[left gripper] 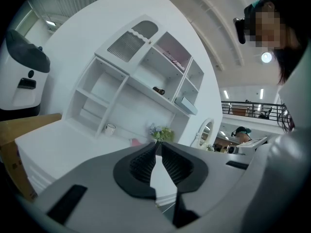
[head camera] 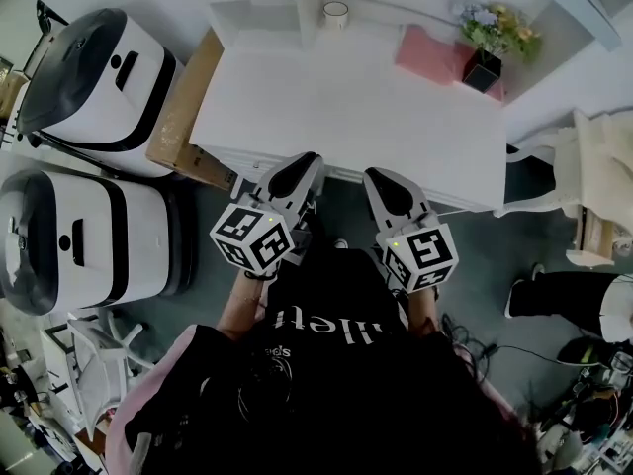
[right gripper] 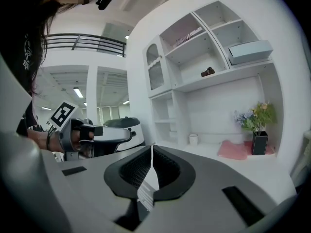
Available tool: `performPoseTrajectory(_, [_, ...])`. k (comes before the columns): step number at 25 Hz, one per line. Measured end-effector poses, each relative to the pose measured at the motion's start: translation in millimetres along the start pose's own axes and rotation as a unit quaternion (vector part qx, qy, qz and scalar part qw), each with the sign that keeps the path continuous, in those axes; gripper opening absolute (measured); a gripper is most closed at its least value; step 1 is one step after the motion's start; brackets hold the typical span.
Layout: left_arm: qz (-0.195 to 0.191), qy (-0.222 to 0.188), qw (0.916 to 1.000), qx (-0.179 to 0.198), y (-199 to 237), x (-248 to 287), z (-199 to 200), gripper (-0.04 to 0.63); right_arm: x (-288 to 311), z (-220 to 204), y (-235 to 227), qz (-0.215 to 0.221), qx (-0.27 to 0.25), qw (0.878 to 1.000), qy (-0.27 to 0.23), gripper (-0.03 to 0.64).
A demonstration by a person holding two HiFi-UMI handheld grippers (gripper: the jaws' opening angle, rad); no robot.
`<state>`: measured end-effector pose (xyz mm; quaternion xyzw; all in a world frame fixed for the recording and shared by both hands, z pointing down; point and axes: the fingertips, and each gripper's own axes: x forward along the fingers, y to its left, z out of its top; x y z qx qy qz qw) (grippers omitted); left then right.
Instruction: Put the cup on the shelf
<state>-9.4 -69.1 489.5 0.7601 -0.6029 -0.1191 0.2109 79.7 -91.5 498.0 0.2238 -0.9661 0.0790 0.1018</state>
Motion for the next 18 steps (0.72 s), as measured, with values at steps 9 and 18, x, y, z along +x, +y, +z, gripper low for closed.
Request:
performPoseTrajectory(9, [-0.008, 0.003, 0.9999, 0.004, -17, 0, -4, 0.051, -12, -2, -1, 0.001, 0.000, 1.000, 0.000, 0.052])
performPoseTrajectory(18, [-0.003, 0.006, 1.0000, 0.001, -15, 1, -3, 0.051, -13, -3, -5, -0.001, 0.007, 1.000, 0.002, 0.052])
